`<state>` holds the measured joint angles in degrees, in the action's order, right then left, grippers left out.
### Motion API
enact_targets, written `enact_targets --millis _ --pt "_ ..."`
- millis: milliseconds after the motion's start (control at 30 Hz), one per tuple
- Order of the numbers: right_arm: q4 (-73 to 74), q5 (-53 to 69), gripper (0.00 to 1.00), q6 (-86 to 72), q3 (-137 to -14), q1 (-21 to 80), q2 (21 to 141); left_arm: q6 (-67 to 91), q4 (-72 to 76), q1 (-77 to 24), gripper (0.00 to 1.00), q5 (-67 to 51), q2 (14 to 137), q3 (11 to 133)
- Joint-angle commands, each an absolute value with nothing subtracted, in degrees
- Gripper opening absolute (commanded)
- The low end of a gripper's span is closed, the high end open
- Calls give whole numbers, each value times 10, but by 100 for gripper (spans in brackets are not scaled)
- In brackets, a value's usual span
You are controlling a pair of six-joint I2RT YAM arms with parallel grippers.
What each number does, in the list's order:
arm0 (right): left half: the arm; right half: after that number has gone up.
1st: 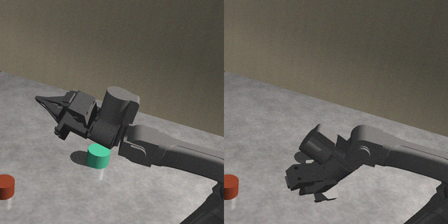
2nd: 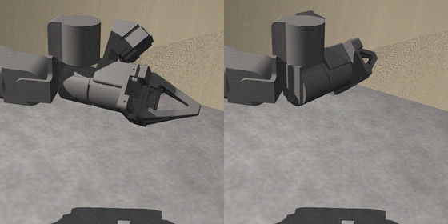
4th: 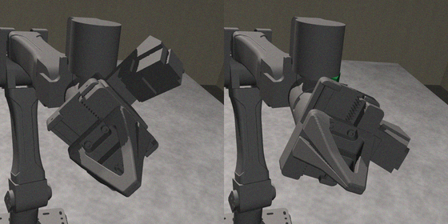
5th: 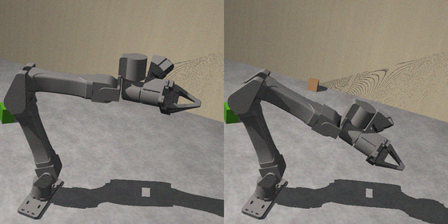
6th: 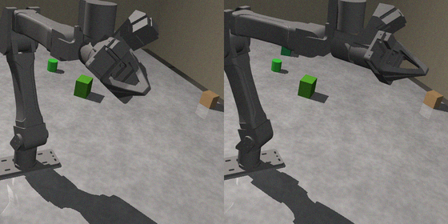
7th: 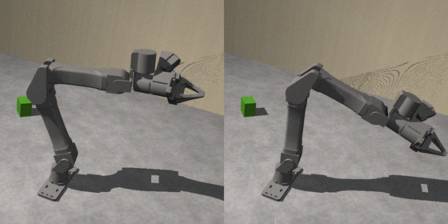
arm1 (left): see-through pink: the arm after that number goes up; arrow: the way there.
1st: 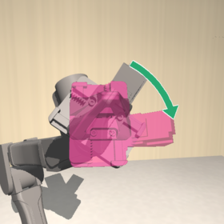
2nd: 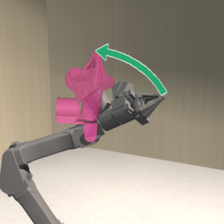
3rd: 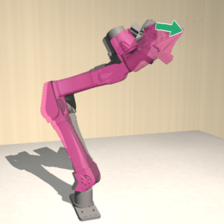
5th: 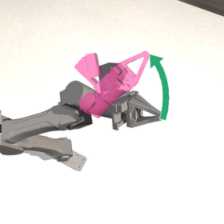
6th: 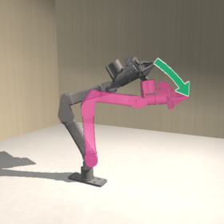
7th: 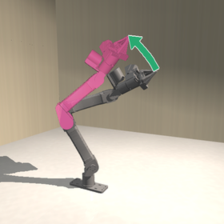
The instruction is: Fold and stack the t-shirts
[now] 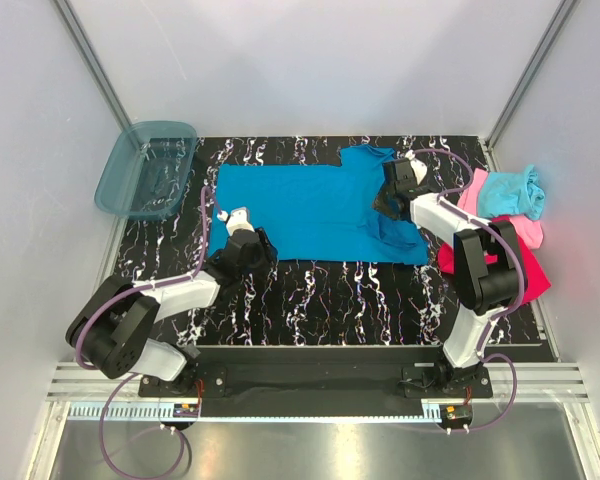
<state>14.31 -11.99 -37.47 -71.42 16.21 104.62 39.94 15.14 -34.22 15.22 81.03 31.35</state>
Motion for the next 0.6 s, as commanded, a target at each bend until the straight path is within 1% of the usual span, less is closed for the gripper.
enact_targets --millis 0,167,400,567 --pt "124 -102 40 -373 -733 159 1026 390 185 -344 51 165 788 306" --pt "136 -103 39 -391 -693 159 993 390 186 -344 51 164 787 306" --pt "181 -185 39 -393 -615 157 912 391 187 -344 51 160 788 306" --pt "191 -169 40 -392 -543 151 841 392 189 -344 51 158 787 307"
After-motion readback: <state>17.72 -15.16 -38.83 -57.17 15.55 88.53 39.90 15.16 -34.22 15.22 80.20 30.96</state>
